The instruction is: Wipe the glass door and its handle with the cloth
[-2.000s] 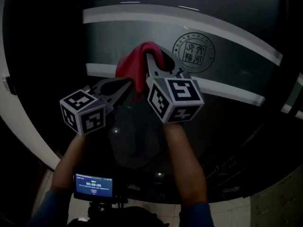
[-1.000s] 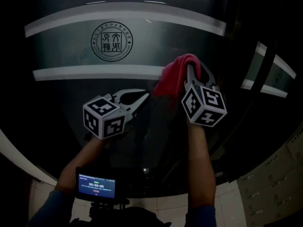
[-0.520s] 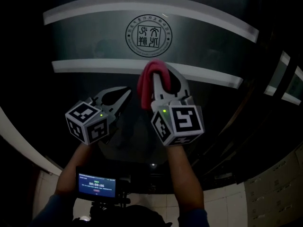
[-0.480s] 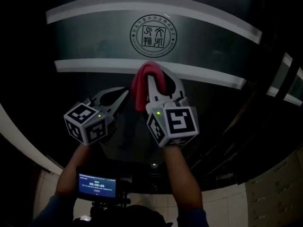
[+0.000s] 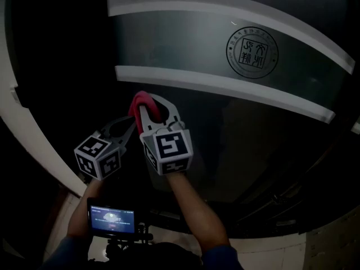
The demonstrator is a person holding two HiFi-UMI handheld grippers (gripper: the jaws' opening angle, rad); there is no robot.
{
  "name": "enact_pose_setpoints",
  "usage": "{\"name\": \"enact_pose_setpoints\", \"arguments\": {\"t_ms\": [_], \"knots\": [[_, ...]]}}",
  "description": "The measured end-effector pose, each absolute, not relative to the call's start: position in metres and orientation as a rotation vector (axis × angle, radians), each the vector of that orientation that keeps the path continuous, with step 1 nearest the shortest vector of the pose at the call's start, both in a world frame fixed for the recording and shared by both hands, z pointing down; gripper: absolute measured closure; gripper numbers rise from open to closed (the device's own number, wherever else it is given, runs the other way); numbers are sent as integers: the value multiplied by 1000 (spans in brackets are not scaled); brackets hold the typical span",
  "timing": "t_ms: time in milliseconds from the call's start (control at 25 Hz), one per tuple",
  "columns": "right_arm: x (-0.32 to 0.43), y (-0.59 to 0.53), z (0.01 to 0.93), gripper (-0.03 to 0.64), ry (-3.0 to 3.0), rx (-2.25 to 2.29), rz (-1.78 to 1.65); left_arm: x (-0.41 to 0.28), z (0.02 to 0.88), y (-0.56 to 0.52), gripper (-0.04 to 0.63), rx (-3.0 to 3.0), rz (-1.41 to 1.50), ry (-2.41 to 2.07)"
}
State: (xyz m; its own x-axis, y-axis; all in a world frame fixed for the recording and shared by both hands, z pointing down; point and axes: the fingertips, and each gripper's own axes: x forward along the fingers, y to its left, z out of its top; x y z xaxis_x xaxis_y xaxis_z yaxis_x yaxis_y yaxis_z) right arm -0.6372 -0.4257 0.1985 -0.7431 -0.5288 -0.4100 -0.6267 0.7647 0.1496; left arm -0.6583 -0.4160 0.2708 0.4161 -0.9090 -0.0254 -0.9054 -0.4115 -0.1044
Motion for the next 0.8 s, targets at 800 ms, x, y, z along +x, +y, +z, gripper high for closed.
{"name": "enact_pose_setpoints", "arguments": {"t_ms": [800], "knots": [[-457, -464, 229, 589, 2553, -1276, 407, -496, 289, -436, 584, -2717, -108, 1335]]}}
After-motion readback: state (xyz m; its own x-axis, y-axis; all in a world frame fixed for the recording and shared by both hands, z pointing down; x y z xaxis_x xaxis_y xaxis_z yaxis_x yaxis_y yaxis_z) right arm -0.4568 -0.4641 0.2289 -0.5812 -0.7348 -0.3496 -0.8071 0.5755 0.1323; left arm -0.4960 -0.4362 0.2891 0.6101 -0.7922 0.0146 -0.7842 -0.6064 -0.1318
